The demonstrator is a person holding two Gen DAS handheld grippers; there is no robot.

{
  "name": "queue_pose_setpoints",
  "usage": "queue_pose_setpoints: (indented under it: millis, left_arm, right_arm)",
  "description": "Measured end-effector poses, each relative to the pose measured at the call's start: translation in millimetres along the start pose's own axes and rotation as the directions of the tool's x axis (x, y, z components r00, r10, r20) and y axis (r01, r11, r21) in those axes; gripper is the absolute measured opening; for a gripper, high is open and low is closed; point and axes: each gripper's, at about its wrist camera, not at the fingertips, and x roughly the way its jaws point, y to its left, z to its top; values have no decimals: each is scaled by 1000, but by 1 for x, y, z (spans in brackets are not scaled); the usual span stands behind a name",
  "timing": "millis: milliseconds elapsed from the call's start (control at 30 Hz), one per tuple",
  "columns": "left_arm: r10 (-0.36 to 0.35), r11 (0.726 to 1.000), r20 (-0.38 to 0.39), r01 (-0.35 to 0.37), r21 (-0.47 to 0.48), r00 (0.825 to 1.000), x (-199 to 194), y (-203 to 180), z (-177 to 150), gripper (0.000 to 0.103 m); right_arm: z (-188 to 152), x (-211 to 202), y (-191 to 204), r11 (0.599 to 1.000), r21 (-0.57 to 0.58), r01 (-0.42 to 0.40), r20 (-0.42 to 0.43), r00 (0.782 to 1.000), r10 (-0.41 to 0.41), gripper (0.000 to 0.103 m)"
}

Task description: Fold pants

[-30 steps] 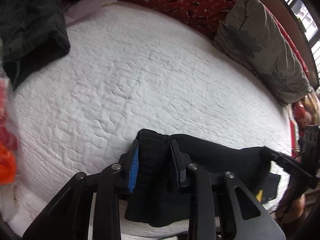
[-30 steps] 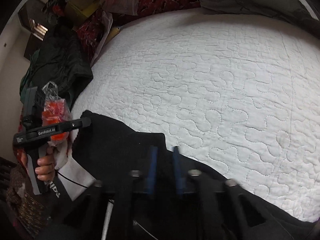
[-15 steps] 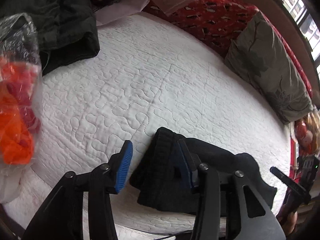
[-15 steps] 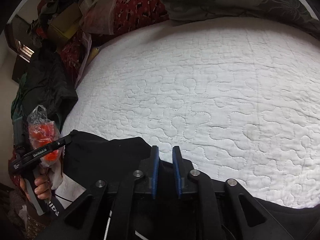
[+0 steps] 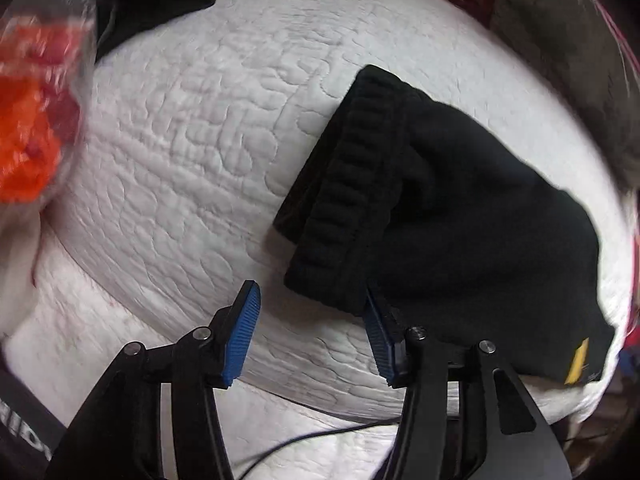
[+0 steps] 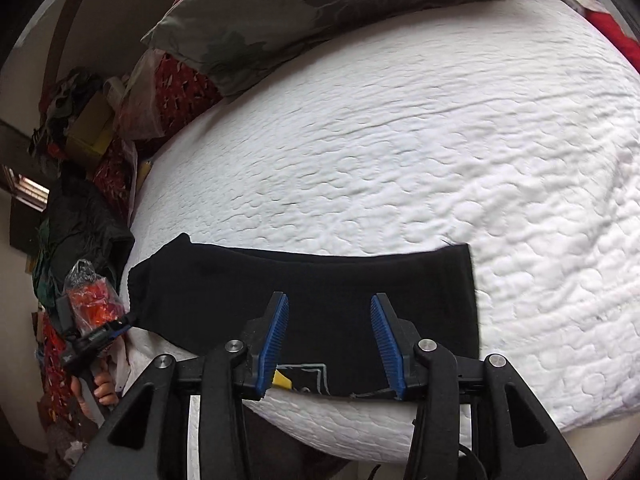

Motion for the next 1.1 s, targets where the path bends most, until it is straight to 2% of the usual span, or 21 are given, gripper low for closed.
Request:
queue_pose_setpoints:
  millis: [67, 100, 133, 200, 233, 333, 433, 533, 600, 700, 767, 867, 900, 1000, 1067, 1100]
  left_arm:
    - [-108, 993, 46, 109, -41, 993, -22, -2, -11, 49]
    - [-125, 991, 57, 127, -36, 990, -30, -8, -18, 49]
    - [-149, 989, 56, 150, -5, 987, -37, -22, -28, 49]
    - [-190, 980, 40, 187, 70, 981, -46, -54, -46, 49]
    - [-208, 973, 27, 204, 106, 978, -47, -74, -57, 52]
    - [-283, 940, -59, 289, 179, 957, -38, -137, -88, 56]
    - [-337, 907, -171, 368, 206, 926, -21, -196, -114, 55]
    - [-350, 893, -237, 399, 206, 906, -6, -237, -131, 55]
    - [-353, 892, -259, 407, 197, 899, -6, -249, -142, 56]
    - [-347, 899, -272, 401, 175, 897, -9, -252, -151, 55]
    - [-337, 909, -265, 386, 159, 904, -11, -248, -153, 55]
    - [-340, 917, -257, 379, 122, 905, -12, -248, -156, 55]
    - [-350, 916, -259, 387, 104, 900, -11, -250, -158, 55]
    - [-371, 912, -281, 405, 71, 885, -7, -259, -165, 55]
    - [-378, 910, -287, 410, 57, 880, -3, -268, -171, 55]
    - [-380, 912, -288, 409, 45, 879, -1, -273, -173, 55]
  right_arm:
    - [-5, -13, -11, 1000, 23, -9, 20, 1000, 8, 46]
    - [-6, -20, -18, 999, 33, -15, 34, 999, 13, 47]
    - [-6, -26, -23, 999, 40, -16, 43, 999, 15, 49]
    - [-6, -35, -37, 999, 50, -6, 52, 999, 3, 63]
    - [-6, -37, -43, 998, 57, 4, 54, 999, -7, 64]
    - [-6, -32, -61, 995, 98, -7, 27, 1000, 4, 64]
    - [-6, -20, -72, 991, 127, -34, -1, 999, 35, 64]
    - [-4, -6, -84, 985, 158, -73, -16, 997, 77, 64]
    - [-1, 3, -92, 976, 180, -121, -25, 992, 127, 64]
    - [6, 19, -98, 964, 180, -194, -47, 978, 205, 64]
    - [10, 36, -99, 950, 181, -255, -80, 959, 273, 64]
    - [19, 56, -89, 940, 151, -305, -115, 939, 323, 65]
    - [24, 59, -87, 931, 150, -332, -120, 929, 351, 68]
    - [36, 71, -83, 887, 176, -427, -171, 874, 454, 68]
    - [39, 73, -86, 876, 184, -446, -196, 857, 477, 65]
    - [38, 73, -89, 873, 181, -452, -206, 851, 483, 61]
